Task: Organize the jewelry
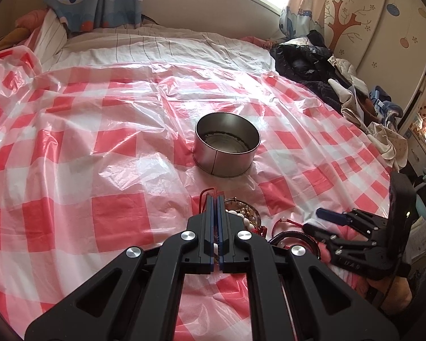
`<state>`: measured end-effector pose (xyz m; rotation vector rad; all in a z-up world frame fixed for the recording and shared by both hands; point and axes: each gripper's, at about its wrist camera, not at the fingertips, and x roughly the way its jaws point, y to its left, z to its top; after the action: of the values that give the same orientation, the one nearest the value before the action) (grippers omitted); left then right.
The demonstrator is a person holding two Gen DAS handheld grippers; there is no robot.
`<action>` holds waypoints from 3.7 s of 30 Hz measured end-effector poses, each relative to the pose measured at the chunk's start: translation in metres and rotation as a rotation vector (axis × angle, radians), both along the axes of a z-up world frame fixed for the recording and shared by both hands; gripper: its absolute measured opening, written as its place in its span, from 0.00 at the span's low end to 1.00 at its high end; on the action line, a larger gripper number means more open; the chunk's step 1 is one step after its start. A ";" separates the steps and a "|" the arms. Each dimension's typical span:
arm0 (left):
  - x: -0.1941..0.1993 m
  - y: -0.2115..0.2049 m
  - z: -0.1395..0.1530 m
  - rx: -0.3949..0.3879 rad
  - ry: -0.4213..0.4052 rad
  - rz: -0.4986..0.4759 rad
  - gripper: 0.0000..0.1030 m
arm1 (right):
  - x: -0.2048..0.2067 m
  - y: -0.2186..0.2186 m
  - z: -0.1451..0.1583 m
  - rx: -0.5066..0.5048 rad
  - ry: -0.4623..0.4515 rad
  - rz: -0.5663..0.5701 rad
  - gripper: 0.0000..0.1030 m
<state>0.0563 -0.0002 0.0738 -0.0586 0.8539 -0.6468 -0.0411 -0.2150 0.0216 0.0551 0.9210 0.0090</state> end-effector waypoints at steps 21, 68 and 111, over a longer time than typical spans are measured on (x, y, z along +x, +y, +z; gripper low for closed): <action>-0.007 -0.009 0.012 -0.063 -0.040 -0.058 0.02 | -0.013 -0.038 0.050 0.648 -0.276 0.110 0.03; 0.037 -0.054 0.008 0.036 -0.034 0.051 0.44 | 0.077 -0.030 0.056 0.401 -0.251 0.001 0.39; -0.005 -0.055 -0.045 0.263 -0.017 -0.053 0.07 | 0.038 0.052 -0.009 0.151 -0.002 0.217 0.20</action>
<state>0.0508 -0.0551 0.0291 0.2072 0.9202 -0.5790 -0.0026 -0.1632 0.0126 0.0952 0.9194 0.2798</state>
